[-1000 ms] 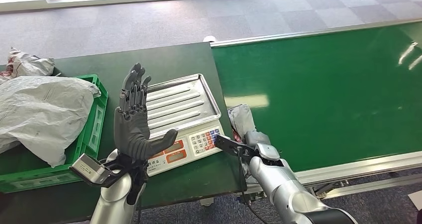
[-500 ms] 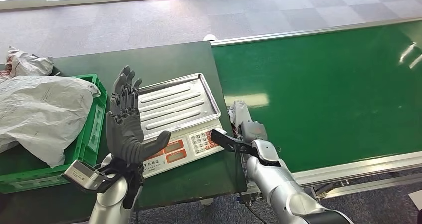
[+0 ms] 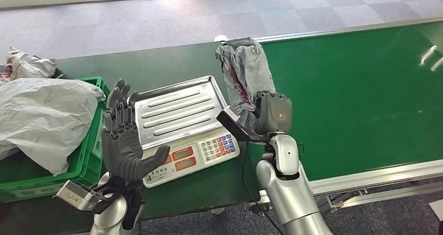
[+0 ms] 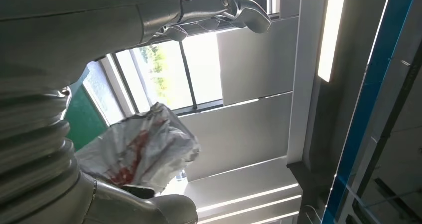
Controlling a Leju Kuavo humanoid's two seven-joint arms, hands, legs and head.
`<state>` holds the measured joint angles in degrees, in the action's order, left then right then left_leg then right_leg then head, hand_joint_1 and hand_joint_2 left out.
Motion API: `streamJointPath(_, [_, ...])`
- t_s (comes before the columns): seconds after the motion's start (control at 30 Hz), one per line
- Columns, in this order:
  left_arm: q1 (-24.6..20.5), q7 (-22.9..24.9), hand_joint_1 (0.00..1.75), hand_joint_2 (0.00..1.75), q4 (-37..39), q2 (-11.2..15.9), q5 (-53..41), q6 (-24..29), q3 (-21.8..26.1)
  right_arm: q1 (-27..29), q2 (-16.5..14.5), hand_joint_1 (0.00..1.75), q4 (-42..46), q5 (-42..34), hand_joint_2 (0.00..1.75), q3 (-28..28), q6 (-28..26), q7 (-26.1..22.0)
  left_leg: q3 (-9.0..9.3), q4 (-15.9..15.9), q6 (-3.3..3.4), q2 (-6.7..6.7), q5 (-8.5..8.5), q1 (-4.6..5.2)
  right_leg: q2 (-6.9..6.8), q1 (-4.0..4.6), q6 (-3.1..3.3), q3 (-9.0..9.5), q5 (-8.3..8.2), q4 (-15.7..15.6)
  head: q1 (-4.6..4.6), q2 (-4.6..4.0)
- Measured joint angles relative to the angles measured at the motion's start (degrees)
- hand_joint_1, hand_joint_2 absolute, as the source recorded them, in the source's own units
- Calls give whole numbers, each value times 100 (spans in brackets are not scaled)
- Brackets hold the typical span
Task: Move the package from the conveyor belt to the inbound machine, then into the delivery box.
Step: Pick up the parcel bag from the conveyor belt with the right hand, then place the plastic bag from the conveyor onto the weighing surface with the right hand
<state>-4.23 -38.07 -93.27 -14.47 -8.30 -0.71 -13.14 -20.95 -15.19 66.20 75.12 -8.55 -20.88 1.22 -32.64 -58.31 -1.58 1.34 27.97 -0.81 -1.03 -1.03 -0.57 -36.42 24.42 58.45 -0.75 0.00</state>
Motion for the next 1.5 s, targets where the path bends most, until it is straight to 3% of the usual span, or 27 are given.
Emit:
streamJointPath(0.43, [129,2,0,175,-64,7,-3,5,-1,480,67,175,1059,64,175,-157,-200,52,4,0,0,-1,-2,0,0,0,0,4,-2,0,0,0])
streamJointPath(0.6, [145,-43,0,175,-26,11,-4,-10,-44,414,37,175,1142,-583,175,-245,-864,-664,-12,0,0,3,-2,0,1,-1,-1,3,-2,1,1,0])
streamJointPath(0.73, [-32,-157,0,175,131,10,126,-40,-260,-454,-203,175,273,-1148,175,-466,-861,-1191,-23,1,0,18,-6,0,10,0,1,1,-7,1,-1,0])
streamJointPath(0.9, [-277,-172,0,175,347,10,219,-39,-532,-1620,-445,175,-1299,-1674,175,-956,-1102,-983,-1,0,-4,3,-33,-2,-2,2,7,0,-26,2,-1,0])
streamJointPath(1.23, [-532,-173,0,175,629,11,256,-40,-625,-2560,-549,175,-2924,-1731,175,-1289,-1252,-708,-4,-1,-4,-4,-34,0,-3,0,8,-1,-27,2,-1,0])
streamJointPath(1.3, [-581,-179,0,175,673,11,270,-46,-647,-2706,-550,175,-3194,-1704,175,-1291,-1085,-595,-4,-1,-4,-4,-33,0,-3,0,7,-1,-27,2,-1,0])
streamJointPath(1.4, [-655,-193,0,175,744,11,301,-98,-685,-2886,-553,175,-3620,-1716,175,-1291,-284,-374,-3,-1,-4,-4,-33,0,-3,1,7,-1,-27,2,-1,0])
streamJointPath(1.43, [-676,-197,0,175,770,10,308,-119,-690,-2915,-553,169,-3744,-1726,175,-1291,-16,-321,-3,-1,-4,-5,-34,0,-3,1,7,-1,-27,2,-1,0])
streamJointPath(1.5, [-709,-203,0,175,816,9,313,-140,-692,-2935,-553,82,-3931,-1736,175,-1291,243,-280,-3,-1,-4,-5,-34,0,-2,1,7,-2,-28,2,-1,0])
